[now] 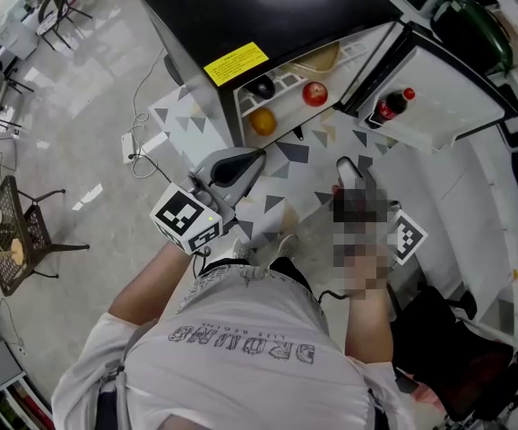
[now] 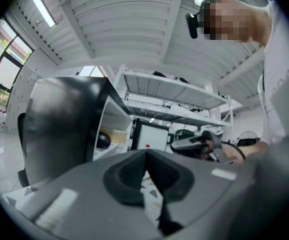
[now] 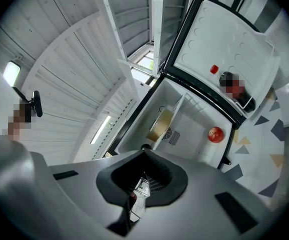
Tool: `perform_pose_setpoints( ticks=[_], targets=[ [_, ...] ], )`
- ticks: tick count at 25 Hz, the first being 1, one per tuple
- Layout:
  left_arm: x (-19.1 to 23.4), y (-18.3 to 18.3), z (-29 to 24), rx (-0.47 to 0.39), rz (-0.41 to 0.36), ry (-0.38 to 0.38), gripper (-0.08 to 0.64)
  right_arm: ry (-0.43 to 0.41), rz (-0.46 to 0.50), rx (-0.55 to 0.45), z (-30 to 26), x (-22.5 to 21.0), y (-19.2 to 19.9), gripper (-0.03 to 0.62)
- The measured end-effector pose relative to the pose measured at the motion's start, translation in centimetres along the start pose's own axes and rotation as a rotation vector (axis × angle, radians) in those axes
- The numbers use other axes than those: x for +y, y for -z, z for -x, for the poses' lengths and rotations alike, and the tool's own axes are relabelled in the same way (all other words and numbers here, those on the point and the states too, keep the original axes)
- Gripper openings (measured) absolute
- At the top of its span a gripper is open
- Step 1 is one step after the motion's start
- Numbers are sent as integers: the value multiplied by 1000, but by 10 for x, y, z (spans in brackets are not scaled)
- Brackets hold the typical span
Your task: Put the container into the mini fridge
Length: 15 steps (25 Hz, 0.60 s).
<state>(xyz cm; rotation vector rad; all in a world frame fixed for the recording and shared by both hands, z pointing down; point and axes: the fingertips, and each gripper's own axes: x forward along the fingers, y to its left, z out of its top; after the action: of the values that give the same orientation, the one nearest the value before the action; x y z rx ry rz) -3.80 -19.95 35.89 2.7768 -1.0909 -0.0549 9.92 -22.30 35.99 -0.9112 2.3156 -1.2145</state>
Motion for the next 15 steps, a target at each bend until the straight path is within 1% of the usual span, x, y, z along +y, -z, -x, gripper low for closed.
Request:
perform_pose_setpoints(
  ticks=[10, 15],
  targets=[
    [-3, -1, -4, 0, 1, 8, 8, -3, 43, 15, -3, 2, 0, 0],
    [-3, -1, -5, -1, 2, 9, 8, 1, 45, 19, -2, 1, -1, 0]
  ],
)
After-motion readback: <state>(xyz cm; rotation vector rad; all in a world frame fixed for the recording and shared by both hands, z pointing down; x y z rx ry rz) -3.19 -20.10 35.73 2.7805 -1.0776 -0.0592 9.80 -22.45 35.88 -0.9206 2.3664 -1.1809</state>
